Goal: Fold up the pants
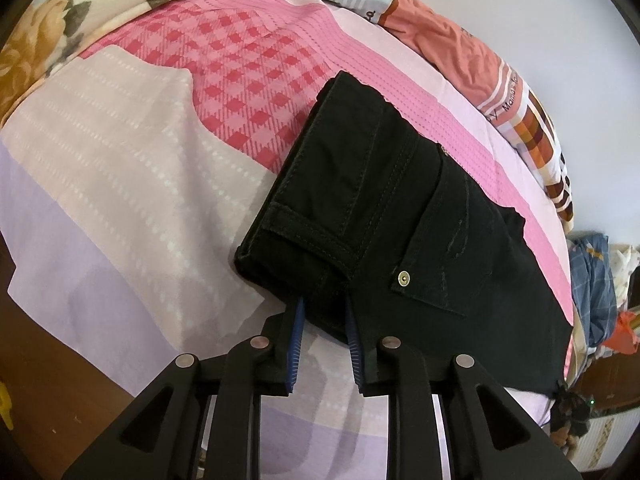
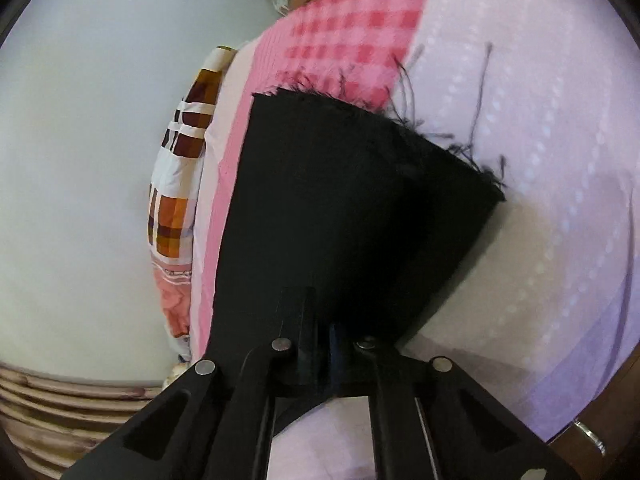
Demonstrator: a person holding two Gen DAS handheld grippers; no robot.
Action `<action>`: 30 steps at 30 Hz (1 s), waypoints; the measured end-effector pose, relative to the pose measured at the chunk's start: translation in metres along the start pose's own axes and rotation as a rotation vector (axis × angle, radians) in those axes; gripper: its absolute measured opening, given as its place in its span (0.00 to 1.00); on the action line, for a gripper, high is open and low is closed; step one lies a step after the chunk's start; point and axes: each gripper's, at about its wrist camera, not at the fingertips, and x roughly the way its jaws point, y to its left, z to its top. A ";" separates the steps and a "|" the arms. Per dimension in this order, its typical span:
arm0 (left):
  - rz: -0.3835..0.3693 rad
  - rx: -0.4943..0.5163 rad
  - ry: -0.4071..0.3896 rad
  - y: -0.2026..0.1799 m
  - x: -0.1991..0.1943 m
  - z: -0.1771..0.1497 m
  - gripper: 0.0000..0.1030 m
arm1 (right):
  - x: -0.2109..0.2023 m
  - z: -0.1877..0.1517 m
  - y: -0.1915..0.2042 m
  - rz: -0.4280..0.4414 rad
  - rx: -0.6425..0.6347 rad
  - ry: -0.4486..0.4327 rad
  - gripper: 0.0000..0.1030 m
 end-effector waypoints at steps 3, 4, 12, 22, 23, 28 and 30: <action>-0.002 0.006 0.001 -0.001 -0.001 0.000 0.23 | -0.014 -0.001 0.016 0.013 -0.060 -0.020 0.05; -0.004 0.006 0.001 0.000 -0.001 0.000 0.23 | -0.019 -0.002 0.022 0.014 -0.079 -0.024 0.05; -0.007 0.016 -0.002 0.001 -0.001 -0.001 0.23 | -0.025 0.004 -0.023 -0.039 0.027 -0.029 0.04; -0.004 0.024 0.004 -0.002 -0.001 -0.002 0.24 | -0.025 0.003 -0.022 -0.055 0.014 -0.040 0.02; -0.005 0.025 0.004 -0.002 0.000 -0.002 0.24 | -0.023 0.005 -0.027 -0.037 0.040 -0.038 0.02; -0.013 0.027 0.007 -0.001 0.001 -0.003 0.24 | -0.028 0.008 -0.033 -0.022 0.060 -0.053 0.00; -0.018 0.025 0.005 0.000 0.001 -0.003 0.24 | -0.040 0.012 -0.044 0.001 0.133 -0.092 0.02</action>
